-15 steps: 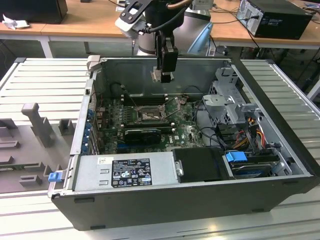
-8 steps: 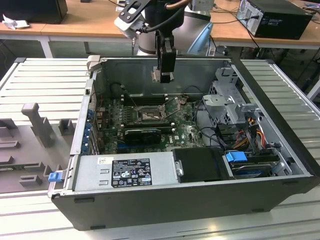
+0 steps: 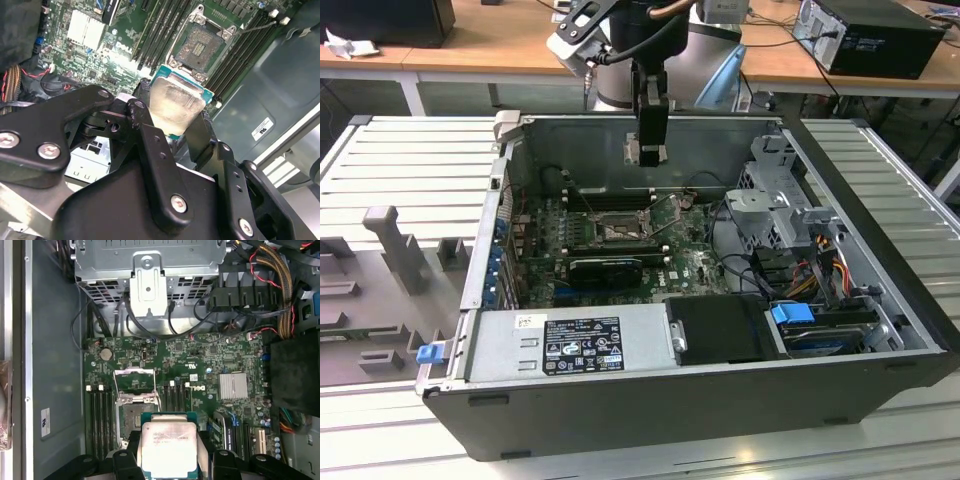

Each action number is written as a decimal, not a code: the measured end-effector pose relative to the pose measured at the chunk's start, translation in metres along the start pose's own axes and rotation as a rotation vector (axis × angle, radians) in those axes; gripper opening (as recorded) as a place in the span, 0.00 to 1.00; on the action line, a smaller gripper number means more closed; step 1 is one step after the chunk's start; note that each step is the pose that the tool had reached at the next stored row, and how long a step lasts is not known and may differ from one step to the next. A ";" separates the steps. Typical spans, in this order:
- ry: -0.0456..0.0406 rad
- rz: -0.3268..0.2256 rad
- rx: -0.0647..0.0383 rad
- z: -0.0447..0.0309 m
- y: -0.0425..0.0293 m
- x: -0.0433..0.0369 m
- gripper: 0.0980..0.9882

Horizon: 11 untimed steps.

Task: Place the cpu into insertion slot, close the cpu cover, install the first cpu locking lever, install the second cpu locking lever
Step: 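Place the cpu into insertion slot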

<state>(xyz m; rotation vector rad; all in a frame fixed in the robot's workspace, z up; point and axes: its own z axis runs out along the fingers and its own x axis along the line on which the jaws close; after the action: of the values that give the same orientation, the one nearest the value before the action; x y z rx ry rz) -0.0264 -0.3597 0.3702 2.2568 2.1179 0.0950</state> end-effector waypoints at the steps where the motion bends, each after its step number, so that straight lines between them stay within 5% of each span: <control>1: -0.0005 0.006 0.000 0.0000 0.0000 0.0000 0.48; 11: -0.0059 0.078 -0.001 0.0005 0.0000 0.0000 0.48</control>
<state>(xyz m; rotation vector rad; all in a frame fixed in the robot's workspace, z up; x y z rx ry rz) -0.0264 -0.3597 0.3697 2.3362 2.0265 0.0920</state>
